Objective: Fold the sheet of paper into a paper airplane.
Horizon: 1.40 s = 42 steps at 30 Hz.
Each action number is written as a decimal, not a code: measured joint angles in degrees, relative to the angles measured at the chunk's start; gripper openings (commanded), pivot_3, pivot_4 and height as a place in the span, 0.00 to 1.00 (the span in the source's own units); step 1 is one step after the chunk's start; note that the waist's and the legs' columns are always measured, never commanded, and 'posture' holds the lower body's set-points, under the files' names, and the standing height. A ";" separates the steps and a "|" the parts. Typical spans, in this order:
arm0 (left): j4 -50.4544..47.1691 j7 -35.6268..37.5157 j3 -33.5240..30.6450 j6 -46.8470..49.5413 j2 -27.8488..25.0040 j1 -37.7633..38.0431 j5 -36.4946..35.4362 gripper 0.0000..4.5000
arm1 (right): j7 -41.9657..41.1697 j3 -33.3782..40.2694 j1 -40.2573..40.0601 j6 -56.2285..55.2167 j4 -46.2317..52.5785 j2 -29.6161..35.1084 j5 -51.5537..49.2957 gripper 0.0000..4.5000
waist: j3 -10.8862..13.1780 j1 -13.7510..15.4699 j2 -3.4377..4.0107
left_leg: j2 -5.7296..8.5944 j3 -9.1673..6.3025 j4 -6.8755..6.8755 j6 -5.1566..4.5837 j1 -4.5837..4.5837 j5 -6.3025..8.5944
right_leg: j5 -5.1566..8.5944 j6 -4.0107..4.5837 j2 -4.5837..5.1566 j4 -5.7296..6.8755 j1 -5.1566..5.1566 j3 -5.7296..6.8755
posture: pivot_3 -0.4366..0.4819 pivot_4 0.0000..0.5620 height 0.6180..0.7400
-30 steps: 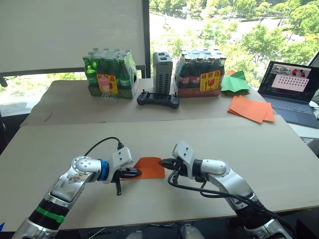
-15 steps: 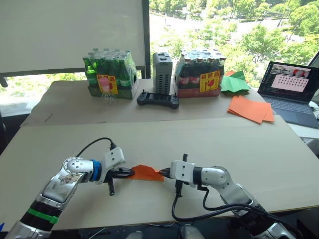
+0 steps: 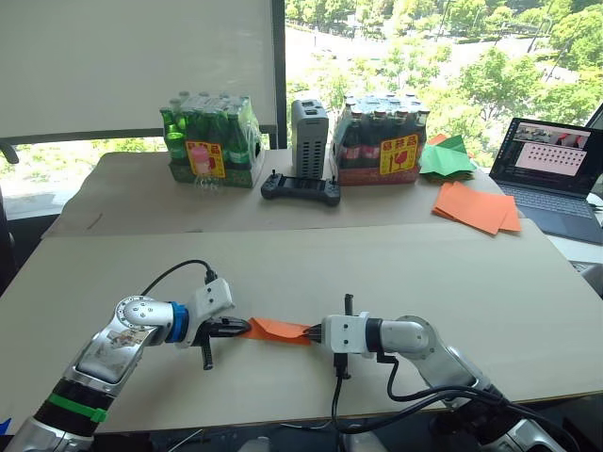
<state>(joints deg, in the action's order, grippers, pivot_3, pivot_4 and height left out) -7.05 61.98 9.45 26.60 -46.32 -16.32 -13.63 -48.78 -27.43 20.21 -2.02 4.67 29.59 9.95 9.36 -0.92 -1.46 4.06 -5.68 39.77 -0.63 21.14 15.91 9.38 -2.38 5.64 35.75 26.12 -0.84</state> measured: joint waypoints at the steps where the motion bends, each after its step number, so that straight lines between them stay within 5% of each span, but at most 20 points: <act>1: -0.51 0.00 -0.38 0.27 -0.02 -0.46 -0.11 0.00 | -0.04 0.03 0.01 0.03 0.00 -0.01 0.02 0.01 | 0.00 0.00 0.00 | 0.00 0.00 0.00 0.00 0.00 0.00 | 0.00 0.00 0.00 0.01 0.00 0.00 | 0.48 0.27 0.66; 9: -8.24 0.04 -3.32 6.55 1.45 -4.98 -6.85 0.00 | -0.81 -0.28 0.73 0.13 -0.23 -0.31 0.48 0.01 | 0.00 -0.18 -0.01 | 0.00 0.00 0.00 0.01 -0.02 0.00 | 0.00 0.00 -0.01 0.01 -0.02 -0.02 | 0.48 0.27 0.66; 22: -0.54 -1.64 4.63 0.45 5.03 -3.31 0.41 0.00 | -1.43 -0.11 0.81 2.21 0.75 -0.45 0.61 0.01 | 0.00 0.01 -0.01 | 0.00 0.00 0.01 0.01 -0.03 0.00 | 0.00 0.01 -0.01 0.01 -0.04 -0.02 | 0.48 0.27 0.66; 29: 0.77 -1.46 5.34 -2.35 5.28 -2.65 2.06 0.00 | -4.44 1.03 0.79 12.43 6.07 -0.98 -2.43 0.49 | 0.00 0.02 -0.01 | 0.00 -0.01 0.01 0.00 -0.02 0.00 | 0.00 0.01 -0.01 0.00 -0.04 -0.02 | 0.48 0.27 0.66; 32: 1.08 -1.27 5.19 -2.75 5.35 -2.54 2.06 0.00 | -7.08 2.53 1.01 22.19 10.66 -1.79 -8.42 0.49 | 0.00 0.02 -0.01 | -0.01 -0.02 0.01 0.00 -0.01 0.01 | 0.00 0.01 0.00 0.01 -0.02 -0.02 | 0.48 0.27 0.66; 39: 1.28 -1.29 4.79 -2.68 6.11 -2.24 1.98 0.00 | -4.35 4.85 10.17 37.54 13.85 -8.37 -14.76 0.00 | -0.01 -0.03 0.00 | -0.01 -0.09 0.00 0.01 -0.01 0.01 | 0.00 0.01 -0.01 0.04 0.00 0.02 | 0.48 0.27 0.66; 42: 1.28 -1.28 4.74 -2.66 6.34 -2.21 1.98 0.00 | -2.38 1.34 11.00 37.73 9.05 -9.29 -12.57 0.00 | 0.00 0.06 0.00 | 0.03 -0.07 0.01 0.01 0.01 0.01 | 0.00 0.02 0.03 0.02 0.01 0.01 | 0.48 0.27 0.66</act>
<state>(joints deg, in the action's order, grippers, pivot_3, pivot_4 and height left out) -5.77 60.71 14.20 23.94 -39.98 -18.53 -11.66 -51.16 -26.09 31.21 35.72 13.72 20.30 -2.62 9.36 -0.85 -1.45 4.10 -5.75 39.78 -0.62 21.15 15.92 9.38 -2.36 5.67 35.78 26.13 -0.83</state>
